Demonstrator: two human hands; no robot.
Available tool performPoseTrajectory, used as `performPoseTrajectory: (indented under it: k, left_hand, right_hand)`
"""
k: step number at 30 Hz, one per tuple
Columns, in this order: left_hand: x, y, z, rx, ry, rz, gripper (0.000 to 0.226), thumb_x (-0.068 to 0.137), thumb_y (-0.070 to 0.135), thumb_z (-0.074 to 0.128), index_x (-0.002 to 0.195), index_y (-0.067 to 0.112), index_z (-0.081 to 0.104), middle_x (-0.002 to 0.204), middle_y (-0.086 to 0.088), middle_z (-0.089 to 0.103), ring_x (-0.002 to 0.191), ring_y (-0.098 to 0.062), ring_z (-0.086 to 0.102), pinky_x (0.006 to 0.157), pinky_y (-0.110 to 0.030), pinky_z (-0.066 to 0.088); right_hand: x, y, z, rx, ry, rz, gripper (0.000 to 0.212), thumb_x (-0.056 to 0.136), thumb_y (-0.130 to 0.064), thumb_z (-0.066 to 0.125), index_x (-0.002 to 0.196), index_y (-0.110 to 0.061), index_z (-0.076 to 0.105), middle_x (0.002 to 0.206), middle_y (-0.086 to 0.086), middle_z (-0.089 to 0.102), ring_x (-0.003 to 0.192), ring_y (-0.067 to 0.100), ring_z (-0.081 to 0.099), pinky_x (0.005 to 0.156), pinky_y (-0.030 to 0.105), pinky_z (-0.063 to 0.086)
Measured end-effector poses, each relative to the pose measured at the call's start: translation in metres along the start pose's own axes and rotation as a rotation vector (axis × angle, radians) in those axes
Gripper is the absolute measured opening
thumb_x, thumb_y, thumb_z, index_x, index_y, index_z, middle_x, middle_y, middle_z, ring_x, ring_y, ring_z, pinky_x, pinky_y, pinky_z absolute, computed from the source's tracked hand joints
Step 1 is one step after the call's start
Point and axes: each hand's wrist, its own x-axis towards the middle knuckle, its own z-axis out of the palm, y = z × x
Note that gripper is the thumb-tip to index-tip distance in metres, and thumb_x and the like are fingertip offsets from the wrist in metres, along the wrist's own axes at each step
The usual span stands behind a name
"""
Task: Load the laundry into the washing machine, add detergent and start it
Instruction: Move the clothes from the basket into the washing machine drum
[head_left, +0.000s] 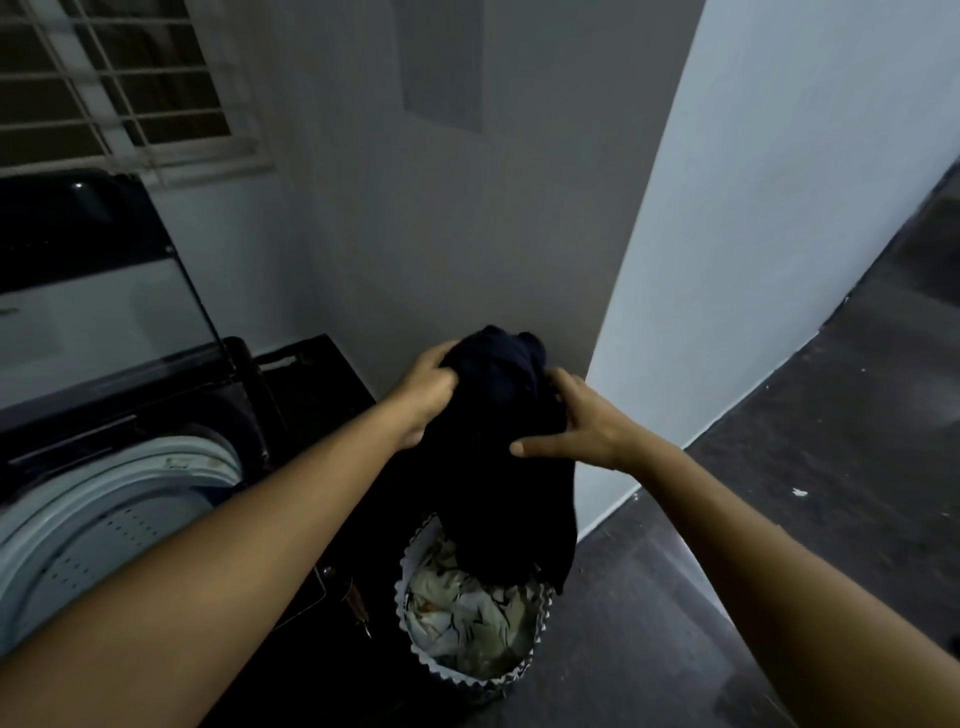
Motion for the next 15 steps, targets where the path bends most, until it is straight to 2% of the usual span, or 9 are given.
performPoseTrajectory:
  k: [3,4,5,6,8,9,11,13,15]
  left_hand:
    - [0.0,0.036,0.0,-0.094,-0.078,0.097,0.034,0.101,0.0,0.045,0.121,0.019,0.064,0.117,-0.007,0.07,0.11,-0.024,0.067,0.094,-0.036,0.056]
    - [-0.002,0.05,-0.001,-0.132,-0.103,0.123,0.032,0.1,0.001,0.047,0.121,0.019,0.064,0.117,-0.007,0.071,0.108,-0.023,0.068,0.091,-0.036,0.057]
    - [-0.004,0.065,-0.003,-0.152,-0.127,0.144,0.031,0.098,0.003,0.051,0.121,0.019,0.064,0.116,-0.007,0.071,0.104,-0.021,0.069,0.085,-0.034,0.058]
    - [-0.005,0.077,-0.005,-0.154,-0.144,0.161,0.03,0.097,0.006,0.054,0.122,0.02,0.064,0.114,-0.006,0.072,0.099,-0.02,0.071,0.079,-0.033,0.059]
    - [-0.006,0.095,-0.012,-0.144,-0.133,0.189,0.03,0.095,0.011,0.058,0.121,0.025,0.065,0.111,-0.004,0.074,0.097,-0.02,0.072,0.074,-0.035,0.059]
    - [-0.007,0.101,-0.018,-0.14,-0.105,0.202,0.028,0.095,0.013,0.059,0.118,0.026,0.066,0.11,-0.002,0.075,0.097,-0.02,0.072,0.074,-0.035,0.06]
    - [-0.008,0.104,-0.031,-0.134,-0.013,0.231,0.025,0.094,0.018,0.063,0.118,0.027,0.066,0.109,0.001,0.075,0.099,-0.017,0.072,0.078,-0.031,0.06]
    - [-0.008,0.099,-0.047,-0.117,0.091,0.259,0.033,0.092,0.029,0.069,0.124,0.026,0.064,0.112,0.006,0.073,0.099,-0.009,0.07,0.081,-0.022,0.058]
    - [-0.011,0.088,-0.065,-0.098,0.129,0.264,0.046,0.086,0.041,0.075,0.127,0.028,0.062,0.115,0.01,0.071,0.1,-0.004,0.069,0.083,-0.018,0.055]
  right_hand:
    - [0.0,0.029,0.023,0.041,-0.088,0.134,0.122,0.043,-0.083,0.083,0.146,-0.047,0.028,0.142,-0.005,0.047,0.131,0.018,0.047,0.109,0.044,0.046]
    - [0.0,0.033,0.032,0.05,-0.103,0.164,0.121,0.043,-0.081,0.084,0.146,-0.046,0.031,0.142,-0.006,0.048,0.131,0.019,0.048,0.108,0.045,0.046]
    - [0.001,0.034,0.039,0.089,-0.112,0.174,0.111,0.048,-0.073,0.088,0.143,-0.04,0.04,0.139,-0.004,0.053,0.128,0.022,0.052,0.106,0.047,0.049]
    - [0.0,0.029,0.044,0.158,-0.092,0.172,0.089,0.06,-0.058,0.089,0.136,-0.031,0.051,0.132,0.0,0.059,0.123,0.027,0.057,0.101,0.05,0.052]
    - [-0.001,0.01,0.044,0.415,-0.006,0.179,0.036,0.083,-0.02,0.071,0.118,-0.014,0.063,0.114,0.009,0.07,0.108,0.032,0.066,0.093,0.052,0.057]
    - [0.001,-0.001,0.041,0.54,0.047,0.184,0.025,0.089,-0.011,0.06,0.113,-0.013,0.065,0.107,0.01,0.072,0.1,0.031,0.069,0.088,0.049,0.058]
    - [0.005,-0.021,0.029,0.726,0.175,0.213,0.022,0.099,-0.008,0.049,0.107,-0.021,0.065,0.09,0.004,0.073,0.08,0.023,0.067,0.077,0.043,0.057]
    - [0.013,-0.036,0.012,0.863,0.308,0.218,0.024,0.103,-0.011,0.045,0.108,-0.024,0.065,0.076,-0.005,0.072,0.068,0.016,0.063,0.067,0.037,0.055]
    - [0.017,-0.047,-0.011,0.989,0.393,0.182,0.02,0.102,-0.017,0.05,0.11,-0.022,0.067,0.081,-0.002,0.075,0.068,0.016,0.067,0.059,0.029,0.054]
